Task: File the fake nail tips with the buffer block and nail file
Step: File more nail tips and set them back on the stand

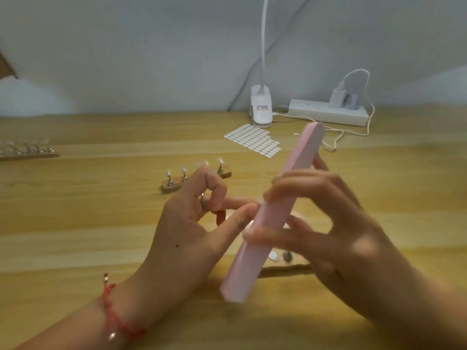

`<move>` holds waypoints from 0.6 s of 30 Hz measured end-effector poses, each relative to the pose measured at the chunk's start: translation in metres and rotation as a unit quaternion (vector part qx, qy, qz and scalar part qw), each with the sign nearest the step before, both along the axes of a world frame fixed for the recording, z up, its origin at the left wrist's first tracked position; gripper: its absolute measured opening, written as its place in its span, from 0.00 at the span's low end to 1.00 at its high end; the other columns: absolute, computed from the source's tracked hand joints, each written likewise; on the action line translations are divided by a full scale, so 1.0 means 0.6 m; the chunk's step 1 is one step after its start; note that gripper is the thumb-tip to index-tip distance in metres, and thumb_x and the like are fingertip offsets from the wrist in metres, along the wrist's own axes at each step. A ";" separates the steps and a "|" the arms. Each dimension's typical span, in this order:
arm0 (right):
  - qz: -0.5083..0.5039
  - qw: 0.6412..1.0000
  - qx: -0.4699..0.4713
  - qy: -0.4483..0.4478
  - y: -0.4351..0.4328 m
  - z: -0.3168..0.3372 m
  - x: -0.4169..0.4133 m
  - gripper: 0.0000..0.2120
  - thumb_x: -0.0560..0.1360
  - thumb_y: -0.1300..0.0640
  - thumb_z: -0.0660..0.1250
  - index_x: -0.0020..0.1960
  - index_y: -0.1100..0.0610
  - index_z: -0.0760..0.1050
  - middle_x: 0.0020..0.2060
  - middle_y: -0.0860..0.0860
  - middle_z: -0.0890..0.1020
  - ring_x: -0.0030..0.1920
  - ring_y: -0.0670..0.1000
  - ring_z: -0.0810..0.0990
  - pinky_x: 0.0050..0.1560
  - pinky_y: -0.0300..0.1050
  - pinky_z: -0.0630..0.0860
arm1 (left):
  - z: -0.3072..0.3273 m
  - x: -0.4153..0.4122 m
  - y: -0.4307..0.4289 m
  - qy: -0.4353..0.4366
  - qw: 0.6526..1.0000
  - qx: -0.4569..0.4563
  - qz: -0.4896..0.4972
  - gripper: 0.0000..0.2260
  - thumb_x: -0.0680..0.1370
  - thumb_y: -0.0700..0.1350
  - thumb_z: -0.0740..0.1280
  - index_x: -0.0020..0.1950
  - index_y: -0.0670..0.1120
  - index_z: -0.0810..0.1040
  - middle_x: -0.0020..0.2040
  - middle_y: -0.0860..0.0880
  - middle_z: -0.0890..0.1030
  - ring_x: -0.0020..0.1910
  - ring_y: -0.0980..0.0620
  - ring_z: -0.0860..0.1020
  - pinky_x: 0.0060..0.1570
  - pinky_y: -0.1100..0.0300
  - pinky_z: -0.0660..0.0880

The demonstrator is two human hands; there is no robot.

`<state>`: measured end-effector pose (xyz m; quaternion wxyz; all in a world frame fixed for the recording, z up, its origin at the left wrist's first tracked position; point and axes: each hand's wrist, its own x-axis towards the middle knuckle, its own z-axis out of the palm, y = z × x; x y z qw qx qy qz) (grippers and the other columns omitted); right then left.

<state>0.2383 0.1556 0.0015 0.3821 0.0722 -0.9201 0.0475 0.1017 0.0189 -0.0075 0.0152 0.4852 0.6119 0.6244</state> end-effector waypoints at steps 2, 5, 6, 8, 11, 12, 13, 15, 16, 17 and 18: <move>0.030 0.999 0.034 0.008 -0.005 -0.004 -0.002 0.13 0.83 0.57 0.60 0.56 0.51 0.84 0.57 0.52 0.77 0.62 0.53 0.74 0.74 0.61 0.62 | -0.001 0.002 -0.003 -0.003 1.000 0.000 -0.009 0.17 0.70 0.46 0.73 0.38 0.50 0.62 0.36 0.38 0.79 0.41 0.61 0.83 0.38 0.66 0.72; -0.069 0.996 -0.015 0.061 0.038 0.027 0.000 0.13 0.80 0.67 0.62 0.57 0.54 0.81 0.54 0.56 0.74 0.59 0.61 0.76 0.71 0.50 0.68 | 0.002 -0.002 -0.005 -0.038 0.999 0.001 -0.005 0.18 0.69 0.46 0.75 0.38 0.50 0.63 0.39 0.36 0.81 0.44 0.57 0.84 0.42 0.56 0.75; -0.083 0.995 -0.023 0.058 0.044 0.030 0.002 0.15 0.78 0.69 0.64 0.58 0.54 0.80 0.54 0.56 0.74 0.59 0.62 0.75 0.70 0.48 0.68 | 0.002 -0.002 -0.004 -0.045 0.999 -0.001 -0.007 0.19 0.69 0.44 0.75 0.38 0.49 0.63 0.40 0.37 0.82 0.44 0.57 0.84 0.42 0.54 0.75; -0.037 0.999 0.001 0.021 0.019 0.011 0.003 0.14 0.79 0.65 0.65 0.58 0.52 0.82 0.56 0.54 0.75 0.61 0.57 0.75 0.72 0.55 0.66 | 0.001 0.000 -0.002 -0.040 0.999 0.000 -0.010 0.18 0.70 0.44 0.75 0.37 0.50 0.63 0.39 0.35 0.81 0.43 0.57 0.84 0.41 0.54 0.74; 0.022 0.999 0.043 0.014 -0.002 -0.001 0.001 0.13 0.83 0.60 0.61 0.55 0.52 0.84 0.56 0.50 0.76 0.62 0.51 0.74 0.73 0.62 0.64 | 0.003 0.004 -0.004 -0.014 1.000 0.002 -0.021 0.15 0.70 0.47 0.71 0.38 0.51 0.63 0.37 0.39 0.79 0.43 0.59 0.84 0.39 0.64 0.73; -0.003 0.999 0.033 0.030 0.012 0.010 0.002 0.14 0.82 0.63 0.61 0.55 0.52 0.84 0.55 0.51 0.76 0.61 0.52 0.74 0.72 0.61 0.66 | 0.003 0.003 -0.005 -0.013 1.000 0.000 -0.019 0.14 0.70 0.47 0.70 0.38 0.51 0.63 0.37 0.41 0.80 0.43 0.58 0.84 0.40 0.66 0.72; -0.043 0.998 0.017 0.047 0.026 0.022 0.003 0.15 0.80 0.67 0.62 0.56 0.52 0.82 0.55 0.53 0.74 0.60 0.54 0.74 0.71 0.57 0.68 | 0.003 0.001 -0.006 -0.015 1.000 -0.005 -0.015 0.14 0.70 0.48 0.70 0.38 0.51 0.63 0.38 0.42 0.82 0.43 0.58 0.84 0.41 0.67 0.73; -0.073 0.996 -0.018 0.055 0.036 0.032 0.005 0.13 0.80 0.65 0.62 0.57 0.51 0.81 0.55 0.53 0.73 0.60 0.56 0.74 0.71 0.47 0.68 | 0.003 0.001 -0.007 -0.024 1.000 -0.010 -0.013 0.14 0.70 0.49 0.70 0.38 0.52 0.64 0.39 0.50 0.84 0.43 0.57 0.84 0.43 0.69 0.73; -0.051 0.997 -0.038 0.041 0.023 0.026 0.004 0.13 0.82 0.60 0.60 0.55 0.50 0.83 0.55 0.52 0.74 0.60 0.56 0.75 0.71 0.46 0.67 | 0.003 0.002 -0.006 -0.028 0.999 -0.007 -0.018 0.14 0.70 0.49 0.70 0.38 0.53 0.64 0.39 0.52 0.85 0.42 0.57 0.84 0.42 0.69 0.73; -0.014 0.999 -0.041 0.022 0.004 0.012 0.002 0.15 0.84 0.57 0.59 0.54 0.48 0.84 0.54 0.50 0.76 0.61 0.54 0.75 0.73 0.47 0.64 | 0.003 0.002 -0.005 -0.030 0.999 -0.003 -0.023 0.13 0.70 0.48 0.70 0.37 0.54 0.64 0.38 0.54 0.84 0.41 0.57 0.83 0.42 0.69 0.73; 0.021 0.999 -0.021 0.011 -0.016 0.000 0.000 0.15 0.84 0.54 0.58 0.54 0.47 0.84 0.54 0.49 0.79 0.62 0.51 0.76 0.75 0.51 0.63 | 0.003 0.002 -0.006 -0.031 0.999 0.002 -0.027 0.13 0.70 0.48 0.70 0.37 0.55 0.64 0.37 0.56 0.83 0.41 0.57 0.83 0.40 0.69 0.74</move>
